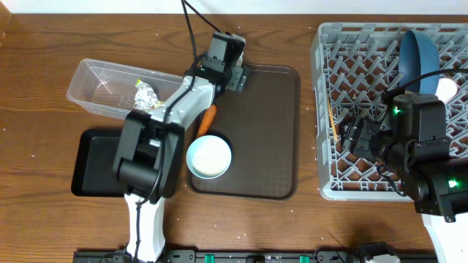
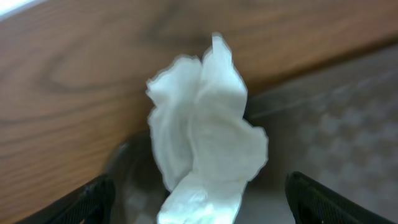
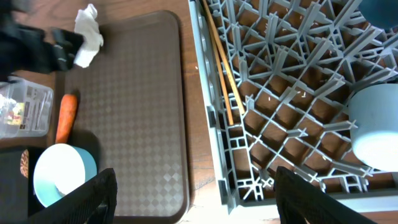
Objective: Sort waste into correct bins and load items into the dishwasher rack
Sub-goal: 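Carry the foil wrapper over the clear plastic bin and release it, then grasp the white crumpled tissue on the brown tray with the left gripper, then move the tissue over the clear bin and open the left gripper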
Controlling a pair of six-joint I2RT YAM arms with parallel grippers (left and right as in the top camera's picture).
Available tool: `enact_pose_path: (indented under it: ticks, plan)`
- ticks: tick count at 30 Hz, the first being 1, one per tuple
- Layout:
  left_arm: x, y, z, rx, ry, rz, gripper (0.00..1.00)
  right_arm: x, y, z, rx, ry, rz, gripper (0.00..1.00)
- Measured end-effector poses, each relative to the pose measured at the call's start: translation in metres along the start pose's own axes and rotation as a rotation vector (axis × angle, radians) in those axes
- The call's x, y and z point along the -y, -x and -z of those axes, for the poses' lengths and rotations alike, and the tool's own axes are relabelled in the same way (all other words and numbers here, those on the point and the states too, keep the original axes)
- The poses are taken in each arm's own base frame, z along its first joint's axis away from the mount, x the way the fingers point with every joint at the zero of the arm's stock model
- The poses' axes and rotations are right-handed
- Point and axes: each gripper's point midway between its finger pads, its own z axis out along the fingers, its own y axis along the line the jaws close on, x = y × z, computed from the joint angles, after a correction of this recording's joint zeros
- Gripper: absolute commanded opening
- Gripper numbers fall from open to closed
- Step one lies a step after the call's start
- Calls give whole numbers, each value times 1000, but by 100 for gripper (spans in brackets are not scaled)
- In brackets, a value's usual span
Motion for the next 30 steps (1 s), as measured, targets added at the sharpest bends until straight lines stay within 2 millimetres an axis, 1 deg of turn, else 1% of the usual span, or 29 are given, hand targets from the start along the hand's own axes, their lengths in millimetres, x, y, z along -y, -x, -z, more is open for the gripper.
enact_pose_path:
  ticks: [1, 3, 6, 7, 10, 11, 12, 13, 15, 16, 17, 18, 20, 22, 23, 24, 27, 29, 30]
  plan:
    - [1, -6, -7, -9, 0, -7, 88, 0, 0, 0, 0, 0, 0, 74]
    - [2, -11, -16, -13, 0, -12, 88, 0, 0, 0, 0, 0, 0, 74]
    - [4, -10, -22, -2, -12, -17, 87, 0, 0, 0, 1, 0, 0, 74]
    - [6, -9, -23, 5, -21, -18, 84, 0, 0, 0, 1, 0, 0, 74]
    - [10, -11, -27, 6, -43, -25, 70, 0, 0, 0, 1, 1, 0, 74]
    - [12, -15, -30, -2, -49, -27, 60, 0, 0, 0, 1, 1, 0, 74]
    - [13, -19, -34, -13, -53, -26, 47, 0, 0, 0, 1, 1, 0, 74]
    - [14, -24, -37, -27, -57, -23, 36, 0, 0, 0, 1, 1, 0, 74]
    - [16, -28, -40, -33, -69, -29, 26, 0, 1, 0, 2, 1, 0, 74]
    - [17, -28, -39, -35, -72, -29, 19, 0, 1, 0, 2, 1, 0, 74]
    - [18, -29, -39, -38, -73, -23, 8, 0, 1, 0, 3, 1, 0, 74]
    - [18, -30, -39, -42, -77, -17, 6, 0, 1, 0, 3, 1, 0, 74]
    - [19, -33, -34, -65, -81, -13, 6, 0, 1, 0, 3, 1, 0, 74]
    - [20, -33, -22, -90, -85, -6, 6, 0, 1, 0, 3, 1, 0, 74]
    - [20, -31, -13, -97, -87, -4, 6, 0, 1, 0, 3, 1, 0, 74]
    - [20, -22, 2, -88, -88, 1, 6, 0, 1, 0, 3, 1, 0, 74]
    - [18, 5, 57, -48, -90, 10, 6, 0, 1, 0, 3, 1, 0, 74]
    - [13, 20, 103, -20, -82, 28, 6, 0, 1, 0, 3, 1, 0, 74]
    - [7, 26, 128, -9, -64, 45, 6, 0, 1, 0, 2, 1, 0, 74]
